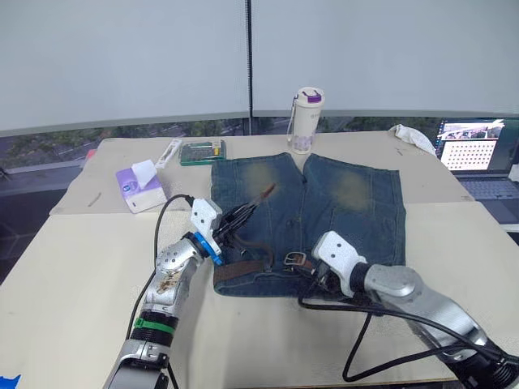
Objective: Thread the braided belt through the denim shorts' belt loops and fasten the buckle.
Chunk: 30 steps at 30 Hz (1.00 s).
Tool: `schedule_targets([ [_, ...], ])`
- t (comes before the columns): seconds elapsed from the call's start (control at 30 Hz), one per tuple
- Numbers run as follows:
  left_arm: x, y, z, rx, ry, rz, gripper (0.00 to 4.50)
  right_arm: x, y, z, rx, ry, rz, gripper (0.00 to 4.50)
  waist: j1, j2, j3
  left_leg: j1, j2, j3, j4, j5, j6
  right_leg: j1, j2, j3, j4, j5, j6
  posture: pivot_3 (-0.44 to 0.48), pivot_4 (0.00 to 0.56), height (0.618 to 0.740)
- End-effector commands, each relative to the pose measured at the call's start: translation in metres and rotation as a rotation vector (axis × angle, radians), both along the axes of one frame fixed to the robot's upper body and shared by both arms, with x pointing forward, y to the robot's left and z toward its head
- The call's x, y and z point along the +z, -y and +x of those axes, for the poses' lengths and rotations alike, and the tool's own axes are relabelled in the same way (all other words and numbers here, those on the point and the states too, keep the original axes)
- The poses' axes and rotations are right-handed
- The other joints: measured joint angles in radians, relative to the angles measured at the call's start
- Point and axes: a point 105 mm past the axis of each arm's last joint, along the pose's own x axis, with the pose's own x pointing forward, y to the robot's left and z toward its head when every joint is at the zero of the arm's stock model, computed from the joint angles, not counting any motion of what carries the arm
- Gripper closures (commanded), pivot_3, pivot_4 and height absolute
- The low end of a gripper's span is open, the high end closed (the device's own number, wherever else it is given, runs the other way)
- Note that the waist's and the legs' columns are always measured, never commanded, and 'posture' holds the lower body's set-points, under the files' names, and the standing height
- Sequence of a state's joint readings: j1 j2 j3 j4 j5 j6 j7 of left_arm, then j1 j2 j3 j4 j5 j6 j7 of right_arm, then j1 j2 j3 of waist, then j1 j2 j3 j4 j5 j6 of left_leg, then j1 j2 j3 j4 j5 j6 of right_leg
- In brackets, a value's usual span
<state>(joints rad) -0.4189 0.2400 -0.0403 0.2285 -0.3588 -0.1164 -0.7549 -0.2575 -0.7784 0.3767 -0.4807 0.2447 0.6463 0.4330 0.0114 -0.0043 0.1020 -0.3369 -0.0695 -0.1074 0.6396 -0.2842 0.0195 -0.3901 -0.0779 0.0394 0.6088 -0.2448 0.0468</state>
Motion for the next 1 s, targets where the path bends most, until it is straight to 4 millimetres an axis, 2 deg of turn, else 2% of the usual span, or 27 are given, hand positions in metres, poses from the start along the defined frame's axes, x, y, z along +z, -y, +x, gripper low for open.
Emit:
schedule_targets([
  [0.03,0.015,0.0,-0.006,-0.033,0.043,-0.019,4.5,0.004,-0.002,0.002,0.027,0.041,-0.032,1.94,0.001,0.0,0.0,0.0,0.0,0.0,0.0,0.0,0.0,0.0,0.0,0.0,0.0,0.0,0.0,0.0,0.15,0.74],
  [0.23,0.009,0.003,-0.009,-0.048,0.048,0.02,4.5,-0.004,0.003,0.008,0.008,0.046,-0.087,1.94,0.0,0.0,0.0,0.0,0.0,0.0,0.0,0.0,0.0,0.0,0.0,0.0,0.0,0.0,0.0,0.0,0.15,0.74],
  [0.37,0.006,0.007,-0.012,-0.064,0.066,0.059,4.5,0.001,0.008,0.013,-0.07,0.049,-0.041,3.0,0.002,0.0,0.0,0.0,0.0,0.0,0.0,0.0,0.0,0.0,0.0,0.0,0.0,0.0,0.0,0.0,0.15,0.74],
  [0.4,0.005,0.009,-0.013,-0.068,0.073,0.074,4.5,0.002,0.009,0.013,-0.077,0.049,-0.032,3.63,0.002,0.0,0.0,0.0,0.0,0.0,0.0,0.0,0.0,0.0,0.0,0.001,0.0,0.0,0.0,0.0,0.15,0.74],
  [0.47,0.003,0.011,-0.013,-0.07,0.085,0.105,4.5,0.004,0.011,0.011,-0.101,0.04,0.007,3.91,0.002,0.0,0.0,0.0,0.0,0.0,0.0,0.0,0.0,0.0,0.0,0.001,0.0,0.0,0.0,0.0,0.15,0.74],
  [0.5,0.0,0.012,-0.013,-0.065,0.086,0.123,4.5,0.006,0.012,0.01,-0.12,0.04,0.03,4.48,0.003,-0.001,0.0,0.0,0.0,-0.001,0.0,0.0,0.0,0.0,-0.001,0.001,0.0,0.0,0.0,0.0,0.15,0.74],
  [0.73,-0.015,0.026,-0.022,-0.134,0.107,0.257,4.5,0.033,0.024,0.015,-0.261,0.101,0.241,4.48,0.003,0.0,0.0,0.0,0.0,-0.001,0.0,0.0,0.0,0.0,-0.001,0.002,0.0,0.0,0.0,0.0,0.15,0.74],
  [0.9,-0.027,0.039,-0.024,-0.158,0.13,0.369,4.5,0.046,0.021,0.017,-0.329,0.094,0.403,4.48,0.002,0.0,0.0,0.0,0.0,-0.001,0.0,0.0,0.0,0.0,-0.001,0.002,0.0,0.0,0.0,0.0,0.15,0.74],
  [1.0,-0.03,0.044,-0.021,-0.134,0.107,0.379,4.5,0.053,0.022,0.021,-0.381,0.104,0.473,4.48,0.002,0.0,0.0,0.0,0.0,-0.001,-0.001,0.0,0.0,-0.001,-0.001,0.002,0.001,0.0,0.0,0.0,0.15,0.74],
])
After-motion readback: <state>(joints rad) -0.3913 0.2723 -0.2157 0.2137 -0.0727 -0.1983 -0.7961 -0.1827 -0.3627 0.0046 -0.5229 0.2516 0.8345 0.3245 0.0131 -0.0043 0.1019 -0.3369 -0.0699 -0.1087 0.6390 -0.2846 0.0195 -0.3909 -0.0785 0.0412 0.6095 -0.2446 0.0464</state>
